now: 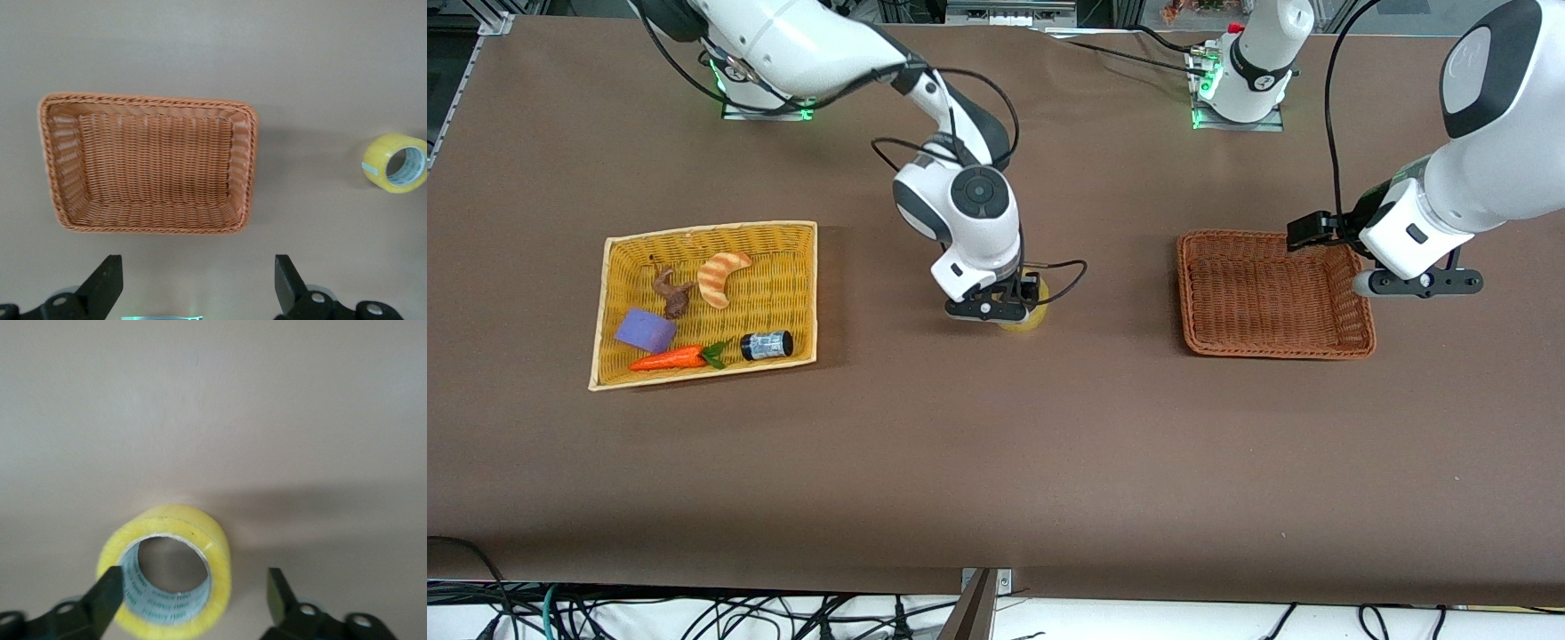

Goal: Transfer tape with both arms

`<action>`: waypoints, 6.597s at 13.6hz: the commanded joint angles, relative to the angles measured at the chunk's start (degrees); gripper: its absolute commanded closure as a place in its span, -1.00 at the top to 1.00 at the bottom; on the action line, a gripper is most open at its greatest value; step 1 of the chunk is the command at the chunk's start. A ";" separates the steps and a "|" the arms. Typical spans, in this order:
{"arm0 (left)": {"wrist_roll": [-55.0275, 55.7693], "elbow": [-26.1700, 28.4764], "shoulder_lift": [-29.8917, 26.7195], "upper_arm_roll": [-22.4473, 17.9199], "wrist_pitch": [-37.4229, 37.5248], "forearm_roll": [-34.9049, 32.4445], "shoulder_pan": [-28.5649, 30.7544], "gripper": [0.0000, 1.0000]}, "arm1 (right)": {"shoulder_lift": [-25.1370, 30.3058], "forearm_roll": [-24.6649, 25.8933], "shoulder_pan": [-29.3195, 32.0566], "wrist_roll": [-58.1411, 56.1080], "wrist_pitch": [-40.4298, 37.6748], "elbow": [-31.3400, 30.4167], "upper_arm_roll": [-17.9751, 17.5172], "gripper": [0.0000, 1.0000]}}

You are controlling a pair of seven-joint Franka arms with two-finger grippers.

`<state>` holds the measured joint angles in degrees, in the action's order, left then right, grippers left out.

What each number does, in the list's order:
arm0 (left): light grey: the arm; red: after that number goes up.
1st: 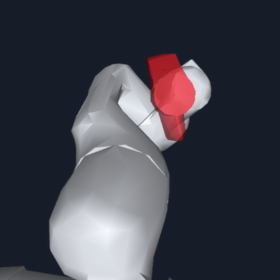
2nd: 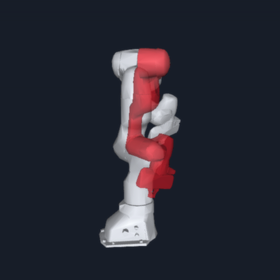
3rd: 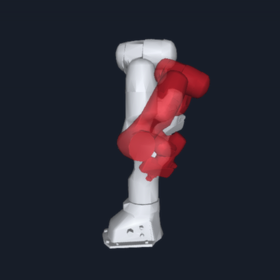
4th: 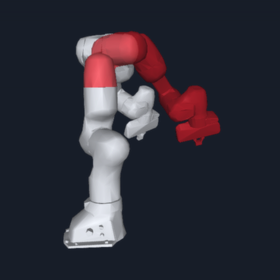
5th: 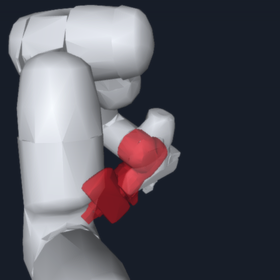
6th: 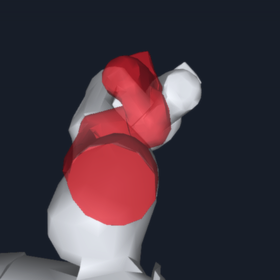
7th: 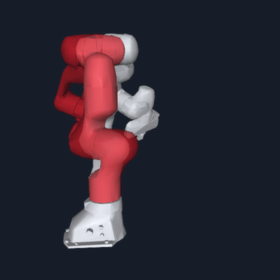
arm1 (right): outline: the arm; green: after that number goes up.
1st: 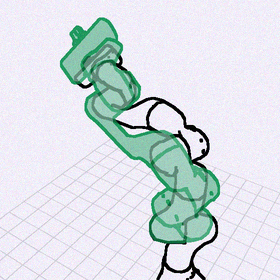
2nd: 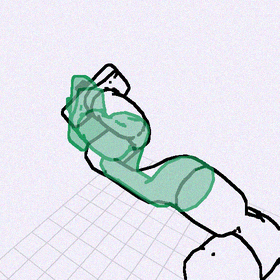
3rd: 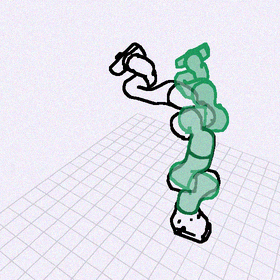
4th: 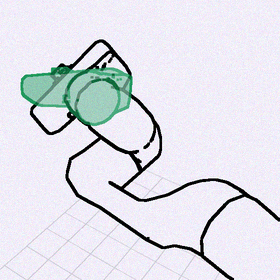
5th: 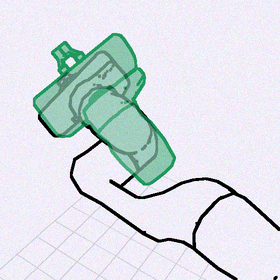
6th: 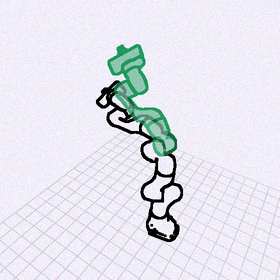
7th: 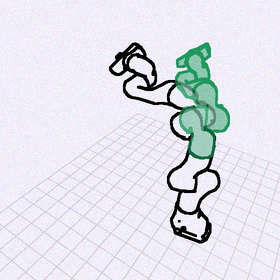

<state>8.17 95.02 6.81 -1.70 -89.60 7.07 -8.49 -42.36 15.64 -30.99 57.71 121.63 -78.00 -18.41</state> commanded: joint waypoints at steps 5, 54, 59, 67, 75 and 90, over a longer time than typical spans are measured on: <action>12.47 2.44 3.29 10.39 -7.23 3.39 0.14 1.00 | 14.66 -5.78 15.31 -26.88 -23.06 0.30 0.13 1.00; -26.87 36.11 7.33 5.22 -49.24 -8.12 12.53 -1.00 | 37.53 -17.04 39.26 -61.40 -33.12 -12.09 17.27 1.00; -31.56 35.94 9.54 3.37 -53.75 -7.95 12.80 0.99 | 37.53 -17.05 39.17 -61.31 -33.12 -12.09 17.27 1.00; -32.17 35.32 -17.60 4.34 -37.32 -7.17 11.75 1.00 | 37.53 -17.13 39.17 -61.31 -33.03 -12.09 17.27 1.00; -30.94 3.08 -10.43 4.60 -6.56 -7.07 9.02 1.00 | 37.44 -17.13 39.17 -61.22 -33.03 -12.09 17.27 1.00; -13.71 -6.51 -1.71 7.24 -0.75 -4.96 9.20 1.00 | 37.18 -17.13 39.17 -61.22 -33.03 -12.09 17.27 1.00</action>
<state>-6.07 91.00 3.68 5.38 -91.97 0.88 0.49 -4.75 -0.32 7.66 -2.62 89.09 -91.29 -0.97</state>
